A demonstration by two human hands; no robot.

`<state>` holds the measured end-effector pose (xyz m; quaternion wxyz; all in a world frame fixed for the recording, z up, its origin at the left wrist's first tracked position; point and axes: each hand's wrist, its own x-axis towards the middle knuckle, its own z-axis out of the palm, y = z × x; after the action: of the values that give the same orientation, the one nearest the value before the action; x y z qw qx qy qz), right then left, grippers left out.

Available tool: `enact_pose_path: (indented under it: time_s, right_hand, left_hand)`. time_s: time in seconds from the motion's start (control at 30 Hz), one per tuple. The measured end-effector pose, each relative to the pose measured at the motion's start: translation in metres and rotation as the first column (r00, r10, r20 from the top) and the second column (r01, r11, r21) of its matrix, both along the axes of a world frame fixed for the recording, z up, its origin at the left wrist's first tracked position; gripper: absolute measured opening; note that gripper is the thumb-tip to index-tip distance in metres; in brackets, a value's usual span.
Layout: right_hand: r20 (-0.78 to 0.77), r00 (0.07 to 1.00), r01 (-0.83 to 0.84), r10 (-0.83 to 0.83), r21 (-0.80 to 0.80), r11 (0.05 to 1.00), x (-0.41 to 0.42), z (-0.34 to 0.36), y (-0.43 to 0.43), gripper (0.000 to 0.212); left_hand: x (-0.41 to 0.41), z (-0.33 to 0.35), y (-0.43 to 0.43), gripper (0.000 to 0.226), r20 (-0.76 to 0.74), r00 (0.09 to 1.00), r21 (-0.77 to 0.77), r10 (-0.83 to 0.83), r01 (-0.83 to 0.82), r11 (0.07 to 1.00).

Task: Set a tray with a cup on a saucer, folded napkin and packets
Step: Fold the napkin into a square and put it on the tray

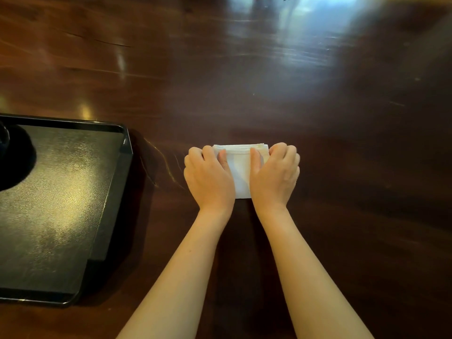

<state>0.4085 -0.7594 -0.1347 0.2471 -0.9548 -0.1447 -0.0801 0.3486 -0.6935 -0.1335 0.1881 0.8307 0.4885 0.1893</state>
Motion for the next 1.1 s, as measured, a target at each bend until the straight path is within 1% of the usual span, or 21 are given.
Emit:
enact_pose_path:
  time_s: [0.03, 0.07, 0.1, 0.17, 0.2, 0.27, 0.37, 0.43, 0.5, 0.57, 0.63, 0.7, 0.73, 0.77, 0.83, 0.87, 0.9, 0.97, 1.03, 1.1]
  right_hand:
    - [0.026, 0.999, -0.025, 0.026, -0.026, 0.999, 0.002, -0.001, 0.001, 0.027]
    - [0.048, 0.996, -0.075, 0.078, -0.057, 0.996, 0.003, -0.003, 0.002, 0.03]
    - [0.06, 0.985, -0.155, 0.161, -0.103, 0.983, 0.005, -0.004, 0.002, 0.037]
    - [0.038, 0.933, -0.34, 0.357, -0.227, 0.913, 0.009, -0.006, 0.002, 0.045]
    - [0.007, 0.902, -0.411, 0.431, -0.287, 0.865, 0.013, -0.006, 0.0, 0.045]
    - [-0.077, 0.857, -0.503, 0.51, -0.35, 0.791, 0.022, -0.007, -0.006, 0.05]
    - [-0.185, 0.812, -0.582, 0.553, -0.327, 0.744, 0.035, -0.011, -0.013, 0.054]
    - [-0.234, 0.79, -0.613, 0.566, -0.292, 0.734, 0.04, -0.015, -0.015, 0.055]
    - [-0.26, 0.778, -0.627, 0.571, -0.281, 0.726, 0.042, -0.016, -0.016, 0.056]
    - [-0.274, 0.771, -0.636, 0.575, -0.284, 0.717, 0.043, -0.017, -0.016, 0.057]
    - [-0.276, 0.771, -0.637, 0.574, -0.293, 0.713, 0.043, -0.016, -0.016, 0.058]
    - [-0.279, 0.775, -0.631, 0.567, -0.293, 0.719, 0.041, -0.016, -0.015, 0.058]
    - [-0.279, 0.779, -0.626, 0.561, -0.289, 0.724, 0.039, -0.016, -0.014, 0.059]
    - [-0.277, 0.783, -0.62, 0.557, -0.288, 0.73, 0.038, -0.015, -0.014, 0.06]
    - [-0.27, 0.781, -0.623, 0.563, -0.293, 0.725, 0.038, -0.015, -0.014, 0.06]
    - [-0.27, 0.776, -0.63, 0.57, -0.293, 0.719, 0.038, -0.015, -0.014, 0.058]
    - [-0.273, 0.771, -0.637, 0.576, -0.287, 0.716, 0.039, -0.015, -0.015, 0.056]
    - [-0.279, 0.761, -0.648, 0.586, -0.279, 0.708, 0.042, -0.015, -0.015, 0.055]
    - [-0.269, 0.749, -0.662, 0.605, -0.309, 0.683, 0.047, -0.016, -0.019, 0.054]
    - [-0.257, 0.74, -0.671, 0.622, -0.345, 0.656, 0.057, -0.015, -0.025, 0.054]
  left_hand:
    - [0.001, -0.002, 0.0, 0.021, -0.026, 1.0, 0.02, 0.009, -0.008, 1.0]
    - [0.002, -0.004, 0.001, 0.022, -0.036, 0.999, 0.032, 0.009, -0.007, 0.999]
    - [0.002, -0.006, 0.002, 0.028, -0.041, 0.999, 0.044, -0.02, 0.022, 0.999]
    - [0.004, -0.008, 0.006, 0.044, -0.095, 0.981, 0.059, -0.169, 0.175, 0.983]
    - [0.004, -0.01, 0.01, 0.046, -0.125, 0.959, 0.059, -0.255, 0.264, 0.963]
    - [0.003, -0.012, 0.019, 0.042, -0.162, 0.907, 0.054, -0.389, 0.402, 0.914]
    - [0.0, -0.015, 0.029, 0.041, -0.196, 0.862, 0.026, -0.467, 0.481, 0.876]
    - [0.0, -0.015, 0.032, 0.047, -0.276, 0.842, 0.048, -0.464, 0.494, 0.868]
    - [0.0, -0.013, 0.032, 0.049, -0.361, 0.819, 0.076, -0.447, 0.503, 0.861]
    - [-0.001, -0.012, 0.034, 0.051, -0.422, 0.791, 0.064, -0.443, 0.513, 0.856]
    - [0.0, -0.01, 0.038, 0.053, -0.454, 0.773, 0.049, -0.444, 0.519, 0.853]
    - [0.0, -0.004, 0.039, 0.054, -0.461, 0.778, 0.093, -0.426, 0.52, 0.849]
    - [-0.001, 0.0, 0.036, 0.054, -0.447, 0.78, 0.13, -0.439, 0.542, 0.831]
    - [-0.004, 0.004, 0.03, 0.053, -0.43, 0.756, 0.156, -0.494, 0.601, 0.784]
    - [-0.016, 0.002, 0.018, 0.054, -0.451, 0.62, 0.156, -0.642, 0.763, 0.627]
    - [-0.023, -0.001, 0.016, 0.056, -0.456, 0.563, 0.106, -0.689, 0.803, 0.586]
    - [-0.028, -0.004, 0.018, 0.06, -0.446, 0.542, 0.048, -0.713, 0.809, 0.585]
    - [-0.032, -0.01, 0.028, 0.067, -0.417, 0.544, -0.042, -0.728, 0.789, 0.613]
    - [-0.033, -0.015, 0.033, 0.076, -0.416, 0.522, -0.05, -0.744, 0.804, 0.592]
    - [-0.031, -0.015, 0.035, 0.087, -0.434, 0.478, -0.057, -0.764, 0.831, 0.553]
